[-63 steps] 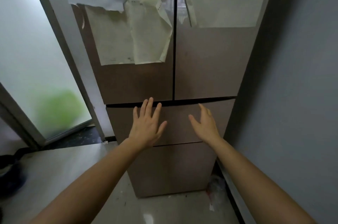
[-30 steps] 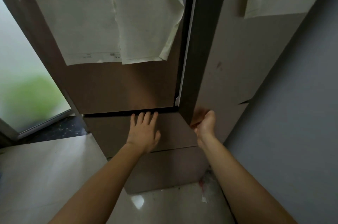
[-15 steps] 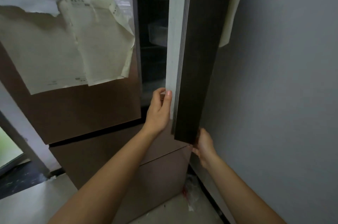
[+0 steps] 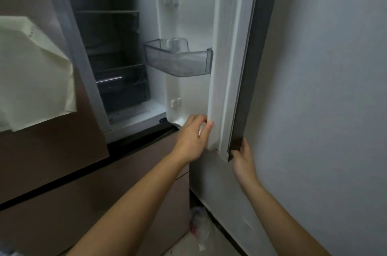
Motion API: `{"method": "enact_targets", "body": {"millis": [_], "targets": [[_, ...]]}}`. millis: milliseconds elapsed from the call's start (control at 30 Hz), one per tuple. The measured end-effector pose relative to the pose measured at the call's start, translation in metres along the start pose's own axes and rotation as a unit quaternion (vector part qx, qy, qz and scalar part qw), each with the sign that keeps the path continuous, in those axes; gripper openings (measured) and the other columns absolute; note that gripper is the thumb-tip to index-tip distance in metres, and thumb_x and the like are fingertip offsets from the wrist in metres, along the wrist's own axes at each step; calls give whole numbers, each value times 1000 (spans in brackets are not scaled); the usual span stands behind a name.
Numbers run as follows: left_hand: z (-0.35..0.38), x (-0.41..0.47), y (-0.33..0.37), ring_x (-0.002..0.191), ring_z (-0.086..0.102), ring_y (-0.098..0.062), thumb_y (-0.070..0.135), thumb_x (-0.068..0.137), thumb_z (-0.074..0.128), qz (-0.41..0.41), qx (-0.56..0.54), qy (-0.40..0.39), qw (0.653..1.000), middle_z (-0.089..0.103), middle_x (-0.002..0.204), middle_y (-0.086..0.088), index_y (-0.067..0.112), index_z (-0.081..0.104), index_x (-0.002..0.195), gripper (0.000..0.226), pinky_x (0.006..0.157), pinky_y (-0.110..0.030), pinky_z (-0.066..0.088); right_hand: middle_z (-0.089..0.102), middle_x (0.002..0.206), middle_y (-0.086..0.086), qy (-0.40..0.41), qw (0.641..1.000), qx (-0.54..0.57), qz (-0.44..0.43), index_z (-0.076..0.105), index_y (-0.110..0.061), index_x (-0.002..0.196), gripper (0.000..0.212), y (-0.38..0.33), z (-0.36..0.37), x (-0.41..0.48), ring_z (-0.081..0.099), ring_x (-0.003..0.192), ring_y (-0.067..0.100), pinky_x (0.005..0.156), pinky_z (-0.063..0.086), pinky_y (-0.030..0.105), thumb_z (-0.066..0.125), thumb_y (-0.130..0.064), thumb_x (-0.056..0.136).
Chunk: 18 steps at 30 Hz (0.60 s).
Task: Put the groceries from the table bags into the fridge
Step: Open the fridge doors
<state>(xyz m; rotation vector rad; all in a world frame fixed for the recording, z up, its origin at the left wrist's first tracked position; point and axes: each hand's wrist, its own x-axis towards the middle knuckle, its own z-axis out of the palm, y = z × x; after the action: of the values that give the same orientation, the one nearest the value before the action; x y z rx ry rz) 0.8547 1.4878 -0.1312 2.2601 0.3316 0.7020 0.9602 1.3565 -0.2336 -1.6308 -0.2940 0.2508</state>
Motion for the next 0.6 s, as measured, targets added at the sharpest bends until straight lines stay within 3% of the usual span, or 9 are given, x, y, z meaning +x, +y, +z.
{"method": "enact_targets", "body": {"millis": [67,233,400,500,600], "targets": [[18,19,9,105,56,-14,43,103,43,21,24,-15,999,61,116,2,19,58,116,32,91,-37,49,58,138,10,-36,999,-18,-1,35,-22,153,69,2,-18,23,54,128,30,113,41,48,50,-22,86],[57,55,20,91,61,-25,36,105,41,-8,23,-54,998,65,97,0,23,50,105,16,76,-36,48,48,152,-5,-103,993,-46,-38,28,-26,157,73,-28,-43,47,46,138,12,118,35,36,47,2,93],[77,78,15,117,58,-20,23,105,41,-8,6,-81,997,63,129,2,21,49,133,29,97,-37,47,48,148,-4,-129,987,-79,-44,22,-27,158,82,-31,-50,75,48,133,11,114,37,27,39,13,89],[80,83,10,132,48,-17,19,104,42,11,32,-97,995,54,144,2,22,42,146,42,108,-35,41,52,144,-3,-108,989,-74,-62,31,-23,155,80,-28,-47,89,50,132,12,112,39,27,41,15,85],[74,76,1,132,46,-23,23,103,45,57,104,-63,991,57,140,-4,17,48,143,41,108,-38,40,53,145,1,-61,995,-54,-59,35,-25,152,65,-24,-36,95,52,130,16,112,40,36,52,-4,93]]}}
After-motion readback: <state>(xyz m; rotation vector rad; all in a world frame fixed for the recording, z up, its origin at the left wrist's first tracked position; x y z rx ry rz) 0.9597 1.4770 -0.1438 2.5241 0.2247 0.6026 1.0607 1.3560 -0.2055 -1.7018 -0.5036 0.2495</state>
